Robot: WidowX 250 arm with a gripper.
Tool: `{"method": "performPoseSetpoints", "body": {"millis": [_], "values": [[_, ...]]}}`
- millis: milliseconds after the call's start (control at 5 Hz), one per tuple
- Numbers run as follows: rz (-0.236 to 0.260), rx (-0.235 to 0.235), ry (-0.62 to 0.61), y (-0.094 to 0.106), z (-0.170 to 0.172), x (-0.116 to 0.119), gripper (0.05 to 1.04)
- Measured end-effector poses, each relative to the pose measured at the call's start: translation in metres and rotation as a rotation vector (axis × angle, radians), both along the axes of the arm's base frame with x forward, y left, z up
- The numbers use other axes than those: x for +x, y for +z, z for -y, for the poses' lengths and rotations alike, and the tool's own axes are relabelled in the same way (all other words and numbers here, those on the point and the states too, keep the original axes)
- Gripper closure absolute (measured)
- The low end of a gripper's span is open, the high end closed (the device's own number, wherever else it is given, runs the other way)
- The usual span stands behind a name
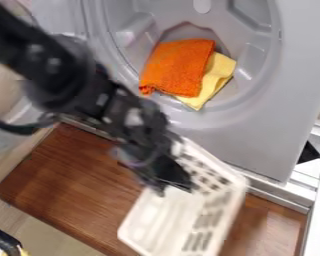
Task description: Move the laundry basket to the left
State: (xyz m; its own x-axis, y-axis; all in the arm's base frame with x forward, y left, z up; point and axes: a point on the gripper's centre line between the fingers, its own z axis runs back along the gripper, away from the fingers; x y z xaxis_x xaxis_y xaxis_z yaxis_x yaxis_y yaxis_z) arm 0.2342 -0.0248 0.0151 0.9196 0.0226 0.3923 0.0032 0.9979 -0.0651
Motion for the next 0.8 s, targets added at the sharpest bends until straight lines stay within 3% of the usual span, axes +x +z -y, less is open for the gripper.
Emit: {"method": "performPoseSetpoints", "body": {"millis": [800], "values": [[-0.073, 0.022, -0.017, -0.015, -0.104, 0.014, 0.982]]}}
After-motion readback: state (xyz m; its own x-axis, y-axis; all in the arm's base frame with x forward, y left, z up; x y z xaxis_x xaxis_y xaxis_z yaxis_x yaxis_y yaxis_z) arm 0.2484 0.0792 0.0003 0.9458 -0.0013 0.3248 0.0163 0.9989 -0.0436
